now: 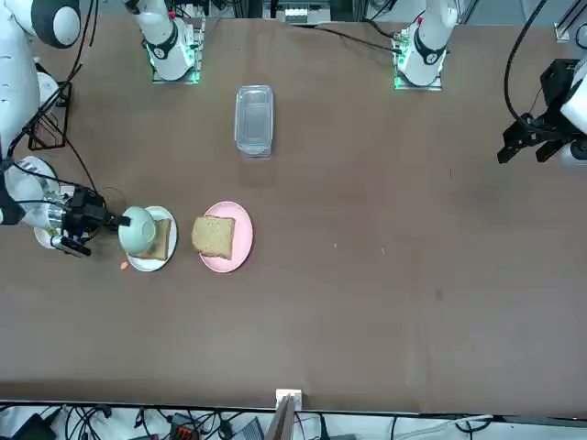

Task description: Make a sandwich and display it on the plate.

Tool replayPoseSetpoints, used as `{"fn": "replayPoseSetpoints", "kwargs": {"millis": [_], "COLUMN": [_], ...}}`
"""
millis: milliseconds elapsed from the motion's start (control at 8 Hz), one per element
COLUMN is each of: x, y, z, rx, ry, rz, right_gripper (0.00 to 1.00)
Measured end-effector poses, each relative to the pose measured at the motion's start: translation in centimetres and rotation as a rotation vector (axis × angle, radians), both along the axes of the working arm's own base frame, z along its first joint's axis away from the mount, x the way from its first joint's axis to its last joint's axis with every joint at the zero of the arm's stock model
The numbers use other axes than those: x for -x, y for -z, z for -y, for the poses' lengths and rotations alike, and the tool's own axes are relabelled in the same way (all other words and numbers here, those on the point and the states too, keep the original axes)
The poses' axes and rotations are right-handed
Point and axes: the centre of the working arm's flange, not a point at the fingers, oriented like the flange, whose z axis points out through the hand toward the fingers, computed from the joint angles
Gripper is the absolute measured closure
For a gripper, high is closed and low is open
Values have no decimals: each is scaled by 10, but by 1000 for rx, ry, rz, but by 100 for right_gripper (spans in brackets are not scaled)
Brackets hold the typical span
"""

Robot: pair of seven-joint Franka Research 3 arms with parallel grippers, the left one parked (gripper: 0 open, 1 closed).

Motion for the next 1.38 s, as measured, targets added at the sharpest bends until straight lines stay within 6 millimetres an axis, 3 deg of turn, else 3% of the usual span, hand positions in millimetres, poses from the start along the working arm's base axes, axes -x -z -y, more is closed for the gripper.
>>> {"fn": "replayPoseSetpoints", "kwargs": {"millis": [375, 625, 875, 1000, 1375], "x": [-27, -54, -85, -99, -129], "y": [-40, -88, -131, -138, -130], "z": [31, 56, 64, 63, 67], "rx": [232, 530, 869, 1021, 1479], "ry": [-118, -206, -244, -241, -295], "rz": [-28, -39, -24, -4, 90], "right_gripper": [96, 96, 96, 96, 96]}}
